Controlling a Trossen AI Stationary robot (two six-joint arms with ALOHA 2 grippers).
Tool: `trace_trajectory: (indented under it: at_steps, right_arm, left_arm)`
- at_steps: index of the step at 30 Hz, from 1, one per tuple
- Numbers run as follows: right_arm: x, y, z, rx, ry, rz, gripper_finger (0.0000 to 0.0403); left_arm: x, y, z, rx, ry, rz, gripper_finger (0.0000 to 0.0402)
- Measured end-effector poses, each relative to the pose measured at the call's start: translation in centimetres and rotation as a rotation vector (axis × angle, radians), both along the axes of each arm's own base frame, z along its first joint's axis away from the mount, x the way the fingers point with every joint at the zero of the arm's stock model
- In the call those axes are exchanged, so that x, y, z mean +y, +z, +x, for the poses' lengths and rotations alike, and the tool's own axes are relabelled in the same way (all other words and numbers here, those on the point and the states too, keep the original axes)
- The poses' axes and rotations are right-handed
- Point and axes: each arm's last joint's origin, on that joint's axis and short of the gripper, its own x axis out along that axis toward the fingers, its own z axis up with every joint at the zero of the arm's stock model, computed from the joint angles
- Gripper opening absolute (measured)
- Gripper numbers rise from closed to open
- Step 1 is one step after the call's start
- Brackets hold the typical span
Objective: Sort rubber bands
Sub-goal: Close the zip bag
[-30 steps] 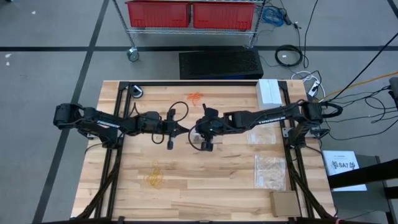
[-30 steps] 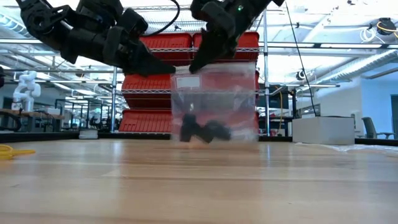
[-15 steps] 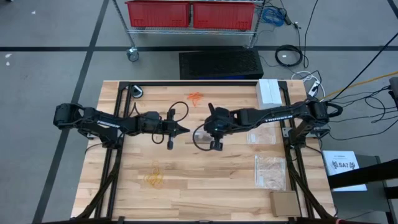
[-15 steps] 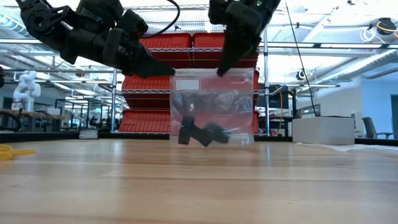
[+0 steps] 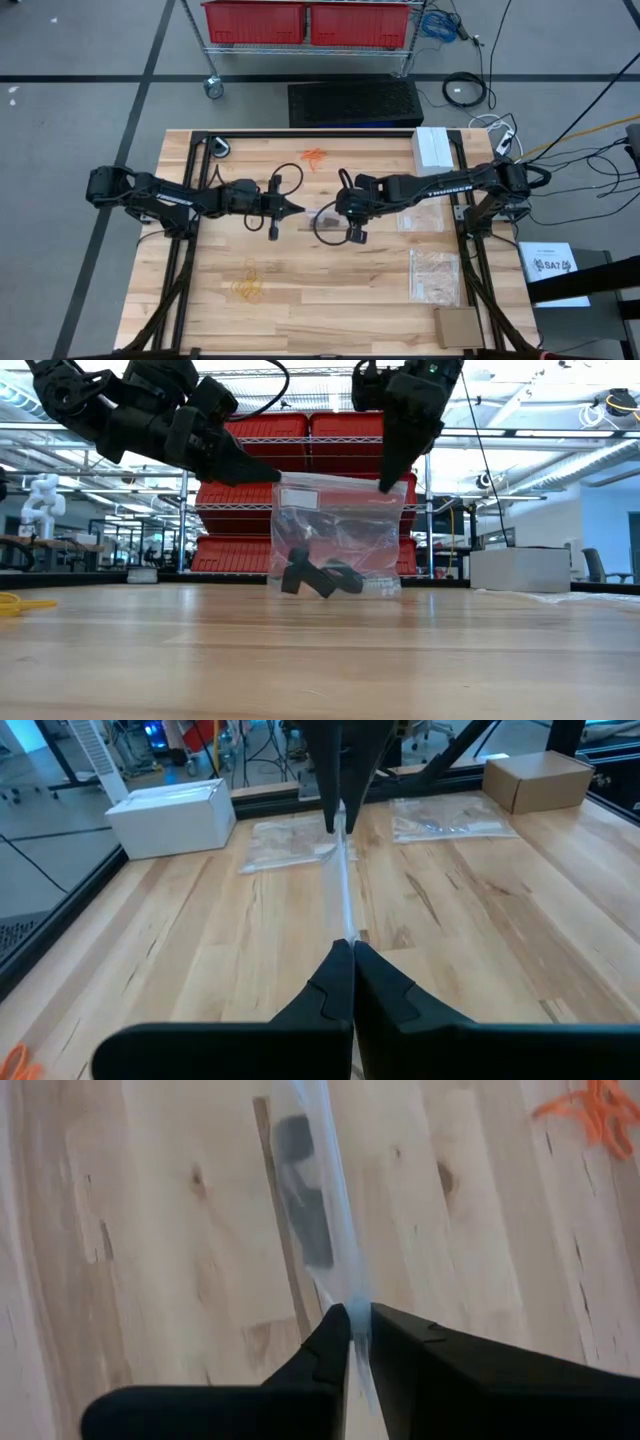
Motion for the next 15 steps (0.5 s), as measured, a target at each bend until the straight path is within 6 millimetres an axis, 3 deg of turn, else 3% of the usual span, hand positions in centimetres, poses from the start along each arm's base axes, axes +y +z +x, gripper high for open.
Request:
trace_trajectory:
  at_steps: [15]
  right_arm:
    - [-0.24, -0.19, -0.61, 0.064, -0.027, -0.049, 0.0025]
  left_arm:
    - [0.05, -0.14, -0.04, 0.015, 0.011, 0.0, 0.0]
